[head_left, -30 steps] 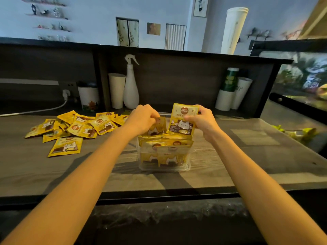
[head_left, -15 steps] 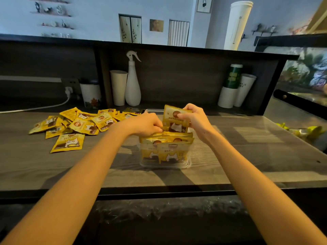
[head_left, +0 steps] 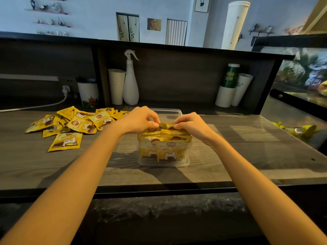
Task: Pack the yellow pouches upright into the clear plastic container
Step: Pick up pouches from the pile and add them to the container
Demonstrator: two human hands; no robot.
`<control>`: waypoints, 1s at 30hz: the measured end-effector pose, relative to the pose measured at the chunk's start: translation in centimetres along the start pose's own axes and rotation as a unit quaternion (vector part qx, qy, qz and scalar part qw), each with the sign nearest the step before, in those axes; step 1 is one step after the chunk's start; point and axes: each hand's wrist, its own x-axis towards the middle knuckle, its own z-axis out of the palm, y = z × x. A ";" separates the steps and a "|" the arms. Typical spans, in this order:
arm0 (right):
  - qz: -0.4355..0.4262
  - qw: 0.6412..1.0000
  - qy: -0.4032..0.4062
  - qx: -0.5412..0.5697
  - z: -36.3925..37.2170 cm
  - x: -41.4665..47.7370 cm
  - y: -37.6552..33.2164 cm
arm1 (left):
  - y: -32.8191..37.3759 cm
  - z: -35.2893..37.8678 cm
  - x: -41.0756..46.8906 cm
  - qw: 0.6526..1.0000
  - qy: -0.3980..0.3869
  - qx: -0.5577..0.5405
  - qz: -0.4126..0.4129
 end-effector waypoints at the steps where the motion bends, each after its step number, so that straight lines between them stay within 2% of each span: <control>1: -0.001 1.000 -0.002 -0.012 0.0 0.0 -0.1 | 0.0 0.1 0.0 1.000 -0.001 0.000 0.004; 7: 0.010 0.999 -0.022 -0.042 0.1 -0.4 0.0 | 0.0 0.7 0.1 1.000 -0.018 0.013 0.005; 11: 0.015 0.998 -0.032 -0.047 0.3 -0.6 0.2 | -0.1 0.8 -0.1 1.000 0.013 0.016 -0.015; 15: 0.017 0.997 -0.031 -0.061 0.3 -0.7 0.0 | 0.1 0.9 -0.4 0.999 -0.038 0.029 -0.005; 18: 0.006 0.995 -0.038 -0.090 0.3 -0.9 -0.5 | 0.0 0.8 -0.5 0.999 -0.037 0.010 -0.013; 24: 0.021 0.998 0.017 -0.054 0.6 -0.3 -2.0 | 0.1 0.4 -0.8 1.000 0.012 -0.011 -0.026; 30: -0.056 0.990 0.112 -0.064 3.3 0.6 -5.1 | -1.3 -2.0 -2.9 0.988 0.135 -0.010 -0.075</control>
